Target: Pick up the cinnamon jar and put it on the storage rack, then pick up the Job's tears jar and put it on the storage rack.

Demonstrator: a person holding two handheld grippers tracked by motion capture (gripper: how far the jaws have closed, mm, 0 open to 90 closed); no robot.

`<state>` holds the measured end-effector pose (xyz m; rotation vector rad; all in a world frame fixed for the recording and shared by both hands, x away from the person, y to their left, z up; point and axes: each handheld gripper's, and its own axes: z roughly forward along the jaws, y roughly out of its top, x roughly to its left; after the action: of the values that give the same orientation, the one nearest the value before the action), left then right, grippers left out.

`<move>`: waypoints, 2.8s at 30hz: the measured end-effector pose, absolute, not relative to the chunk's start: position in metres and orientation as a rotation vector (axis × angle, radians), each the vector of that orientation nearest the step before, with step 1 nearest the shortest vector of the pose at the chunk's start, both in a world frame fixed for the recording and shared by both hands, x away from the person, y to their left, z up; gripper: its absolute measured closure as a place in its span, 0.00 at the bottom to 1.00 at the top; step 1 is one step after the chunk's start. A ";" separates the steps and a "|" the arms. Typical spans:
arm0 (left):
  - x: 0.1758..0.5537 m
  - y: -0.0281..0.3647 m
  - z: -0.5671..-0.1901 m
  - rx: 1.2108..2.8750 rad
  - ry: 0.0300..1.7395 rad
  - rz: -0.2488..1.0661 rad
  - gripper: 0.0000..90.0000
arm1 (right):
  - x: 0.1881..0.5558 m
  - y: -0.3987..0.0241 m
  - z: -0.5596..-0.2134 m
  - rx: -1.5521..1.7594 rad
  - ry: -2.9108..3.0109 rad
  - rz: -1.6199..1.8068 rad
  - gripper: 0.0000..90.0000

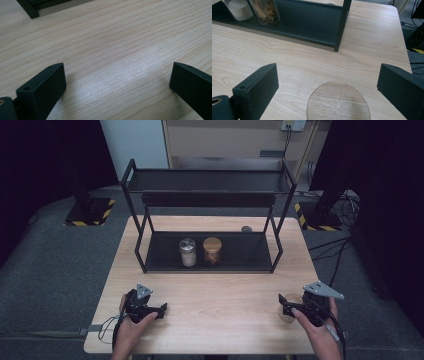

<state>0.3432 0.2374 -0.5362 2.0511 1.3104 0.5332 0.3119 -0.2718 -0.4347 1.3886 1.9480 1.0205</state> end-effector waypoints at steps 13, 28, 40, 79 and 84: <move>0.343 0.237 -0.536 2.052 1.310 0.533 0.00 | 0.306 -0.276 -0.444 1.385 1.944 1.002 0.04; 0.343 0.237 -0.536 2.051 1.310 0.533 0.00 | 0.297 -0.284 -0.458 1.430 1.933 0.991 0.04; 0.343 0.237 -0.536 2.051 1.310 0.533 0.00 | 0.293 -0.287 -0.473 1.464 1.941 0.982 0.04; 0.343 0.237 -0.536 2.051 1.311 0.534 0.00 | 0.309 -0.281 -0.509 1.492 1.927 0.958 0.28; 0.343 0.237 -0.536 2.050 1.312 0.535 0.00 | 0.307 -0.281 -0.508 1.489 1.922 0.936 0.29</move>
<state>0.3430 0.2373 -0.5362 2.0504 1.3124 0.5350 0.3073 -0.2805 -0.5080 1.4887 1.9216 0.9362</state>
